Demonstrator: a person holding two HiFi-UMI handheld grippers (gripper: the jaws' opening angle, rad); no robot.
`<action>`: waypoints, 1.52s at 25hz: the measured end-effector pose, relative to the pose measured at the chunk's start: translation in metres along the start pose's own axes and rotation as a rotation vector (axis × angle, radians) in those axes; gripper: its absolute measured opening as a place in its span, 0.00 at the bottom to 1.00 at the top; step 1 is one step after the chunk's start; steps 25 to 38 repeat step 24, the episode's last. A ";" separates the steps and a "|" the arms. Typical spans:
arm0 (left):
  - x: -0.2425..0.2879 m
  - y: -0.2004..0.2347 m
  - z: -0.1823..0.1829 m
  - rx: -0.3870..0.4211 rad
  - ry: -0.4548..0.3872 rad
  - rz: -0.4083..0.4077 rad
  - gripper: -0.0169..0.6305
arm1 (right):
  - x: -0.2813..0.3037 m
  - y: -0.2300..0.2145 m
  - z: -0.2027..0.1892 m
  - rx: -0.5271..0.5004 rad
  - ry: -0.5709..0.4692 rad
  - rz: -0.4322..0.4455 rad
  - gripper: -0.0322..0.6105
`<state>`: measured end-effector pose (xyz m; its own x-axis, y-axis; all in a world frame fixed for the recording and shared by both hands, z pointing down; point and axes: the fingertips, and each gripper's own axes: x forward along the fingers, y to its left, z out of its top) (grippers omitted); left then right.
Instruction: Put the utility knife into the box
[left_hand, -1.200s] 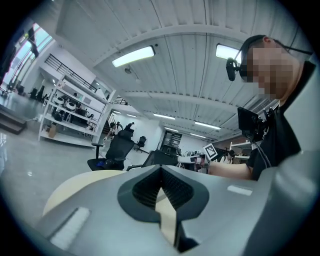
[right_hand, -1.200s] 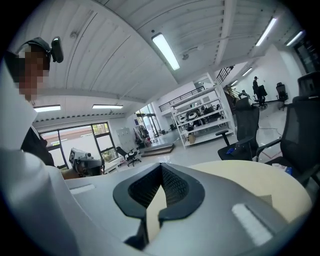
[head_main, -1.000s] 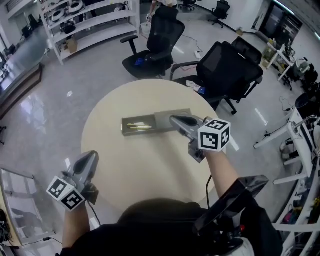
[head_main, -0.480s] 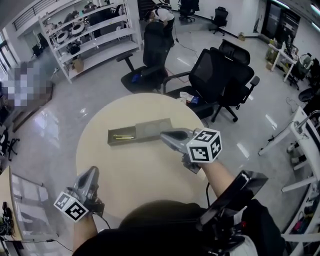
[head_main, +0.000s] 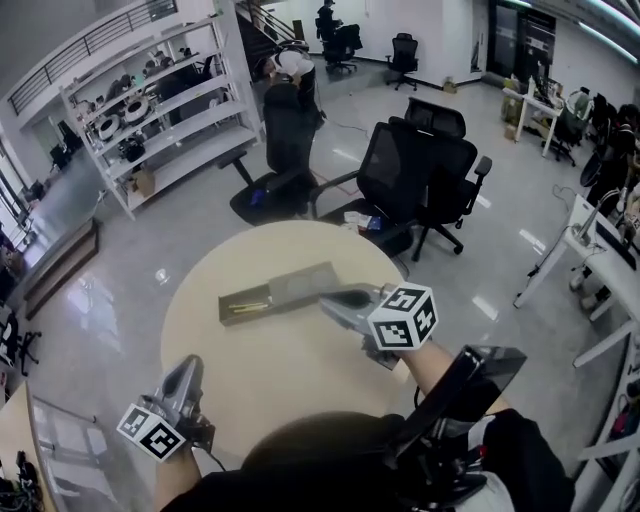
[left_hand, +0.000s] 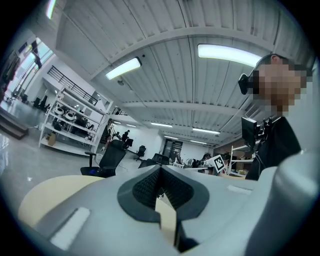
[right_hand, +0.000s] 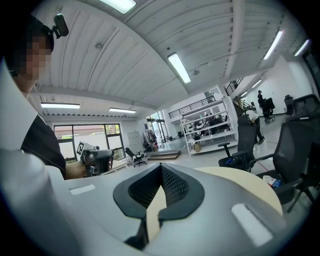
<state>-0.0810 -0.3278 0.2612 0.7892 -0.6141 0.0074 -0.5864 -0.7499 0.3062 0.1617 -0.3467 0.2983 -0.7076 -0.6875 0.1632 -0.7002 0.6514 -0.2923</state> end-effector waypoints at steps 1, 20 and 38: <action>-0.005 0.004 0.003 0.005 -0.001 -0.007 0.03 | 0.003 0.007 -0.001 -0.008 -0.001 -0.008 0.07; -0.056 0.048 0.001 -0.048 -0.061 -0.012 0.03 | 0.044 0.053 0.004 -0.100 0.053 -0.029 0.07; -0.051 0.047 0.001 -0.048 -0.074 -0.007 0.03 | 0.044 0.046 0.005 -0.107 0.062 -0.022 0.07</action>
